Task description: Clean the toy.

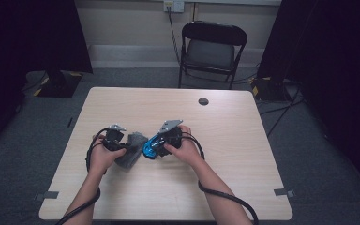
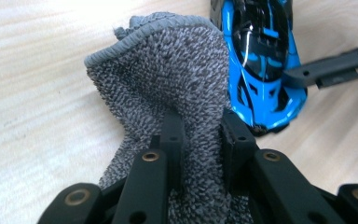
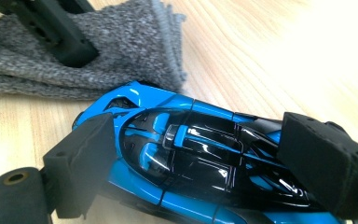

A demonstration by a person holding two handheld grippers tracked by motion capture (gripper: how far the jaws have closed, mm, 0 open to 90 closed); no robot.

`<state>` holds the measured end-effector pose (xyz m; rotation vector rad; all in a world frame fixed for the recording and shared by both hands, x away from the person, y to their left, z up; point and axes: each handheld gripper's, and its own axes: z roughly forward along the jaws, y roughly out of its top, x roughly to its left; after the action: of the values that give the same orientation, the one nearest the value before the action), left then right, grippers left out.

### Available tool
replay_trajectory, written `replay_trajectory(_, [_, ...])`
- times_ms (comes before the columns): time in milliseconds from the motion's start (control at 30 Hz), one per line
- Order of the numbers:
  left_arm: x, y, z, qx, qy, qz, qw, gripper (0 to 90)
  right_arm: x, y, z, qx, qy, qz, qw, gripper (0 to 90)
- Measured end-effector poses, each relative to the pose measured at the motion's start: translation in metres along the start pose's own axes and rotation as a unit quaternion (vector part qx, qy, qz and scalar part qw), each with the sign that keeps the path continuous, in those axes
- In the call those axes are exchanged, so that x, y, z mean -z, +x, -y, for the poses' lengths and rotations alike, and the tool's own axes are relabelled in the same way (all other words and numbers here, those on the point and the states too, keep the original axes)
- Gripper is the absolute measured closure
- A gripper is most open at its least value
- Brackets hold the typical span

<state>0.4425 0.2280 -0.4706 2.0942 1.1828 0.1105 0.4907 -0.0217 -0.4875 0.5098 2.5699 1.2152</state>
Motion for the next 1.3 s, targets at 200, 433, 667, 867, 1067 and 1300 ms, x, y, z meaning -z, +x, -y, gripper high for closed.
replay_trajectory(200, [0.013,0.001,0.003,0.002,0.005,0.003,1.0000,74.2,0.000,0.001,0.001,-0.002,-0.002,0.001,1.0000,10.8])
replay_trajectory(433, [0.028,0.010,-0.010,0.013,-0.027,-0.022,0.9993,74.0,0.000,0.001,0.001,-0.001,-0.002,0.001,1.0000,10.8])
replay_trajectory(667, [0.009,0.014,-0.037,0.010,-0.050,-0.037,0.9980,73.7,0.000,0.000,0.001,-0.001,-0.003,0.001,1.0000,10.8])
replay_trajectory(867, [-0.017,0.015,-0.056,0.008,-0.047,-0.053,0.9975,73.8,0.000,0.000,0.001,-0.001,-0.004,0.000,1.0000,10.8])
replay_trajectory(1067, [-0.050,0.011,-0.073,-0.004,-0.039,-0.047,0.9981,73.8,0.000,-0.001,0.001,-0.001,-0.004,0.000,1.0000,10.8])
replay_trajectory(1300, [-0.081,-0.003,-0.083,-0.030,-0.036,-0.041,0.9981,72.8,0.001,-0.002,0.002,-0.002,-0.005,0.001,1.0000,10.8])
